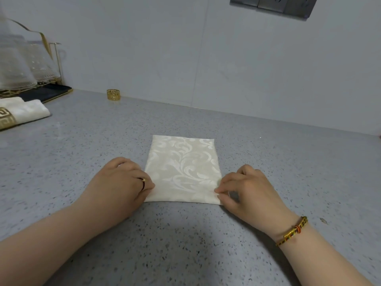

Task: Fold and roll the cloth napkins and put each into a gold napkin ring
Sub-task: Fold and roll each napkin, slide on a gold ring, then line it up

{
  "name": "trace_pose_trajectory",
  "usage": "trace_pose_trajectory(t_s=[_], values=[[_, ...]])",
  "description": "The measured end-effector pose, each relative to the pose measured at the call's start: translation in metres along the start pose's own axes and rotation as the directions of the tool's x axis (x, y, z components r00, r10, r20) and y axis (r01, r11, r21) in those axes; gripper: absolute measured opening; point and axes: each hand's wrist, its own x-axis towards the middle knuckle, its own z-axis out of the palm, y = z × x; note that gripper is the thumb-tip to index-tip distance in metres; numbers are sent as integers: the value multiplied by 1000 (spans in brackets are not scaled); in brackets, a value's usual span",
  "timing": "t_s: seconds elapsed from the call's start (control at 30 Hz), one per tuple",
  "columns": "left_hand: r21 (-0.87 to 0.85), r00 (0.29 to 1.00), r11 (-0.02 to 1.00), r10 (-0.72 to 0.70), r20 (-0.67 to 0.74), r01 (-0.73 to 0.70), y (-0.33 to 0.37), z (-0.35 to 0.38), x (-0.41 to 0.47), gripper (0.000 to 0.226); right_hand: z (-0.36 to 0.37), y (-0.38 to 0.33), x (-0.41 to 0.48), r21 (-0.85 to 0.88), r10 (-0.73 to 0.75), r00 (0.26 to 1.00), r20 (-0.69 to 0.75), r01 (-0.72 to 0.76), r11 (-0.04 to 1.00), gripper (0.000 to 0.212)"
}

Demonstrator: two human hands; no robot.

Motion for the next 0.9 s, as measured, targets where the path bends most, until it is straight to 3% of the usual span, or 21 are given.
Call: trace_pose_trajectory(t_s=[0.1,0.27,0.3,0.37,0.43,0.5,0.57,0.67,0.77,0.9], values=[[-116,997,992,51,58,-43,-8,-3,-3,38,-3,9,-3,40,23,980,196,-32,999,45],[-101,986,993,-44,158,61,-10,-13,6,44,2,12,-2,154,26,986,167,-52,987,42],[-118,990,989,-70,126,85,-9,-14,11,46,3,12,-1,187,35,985,167,-66,980,44],[-189,973,964,-151,176,184,-11,-14,17,39,1,12,0,241,86,982,170,-126,962,33],[-403,924,845,-245,294,352,-16,-14,26,10,-1,15,2,316,186,965,183,-237,919,15],[-606,904,671,-325,277,427,-25,-4,28,31,4,17,6,419,266,948,175,-316,851,12],[-688,862,535,-418,288,490,-26,-1,28,35,9,18,9,524,339,924,177,-380,763,18],[-733,839,455,-457,295,506,-21,3,25,32,17,17,13,621,431,884,181,-443,647,21],[-696,837,512,-490,244,503,-17,8,26,22,22,15,17,602,486,862,143,-465,649,20],[-555,856,677,-498,139,484,-12,14,27,17,22,13,23,389,462,880,107,-465,795,12]])
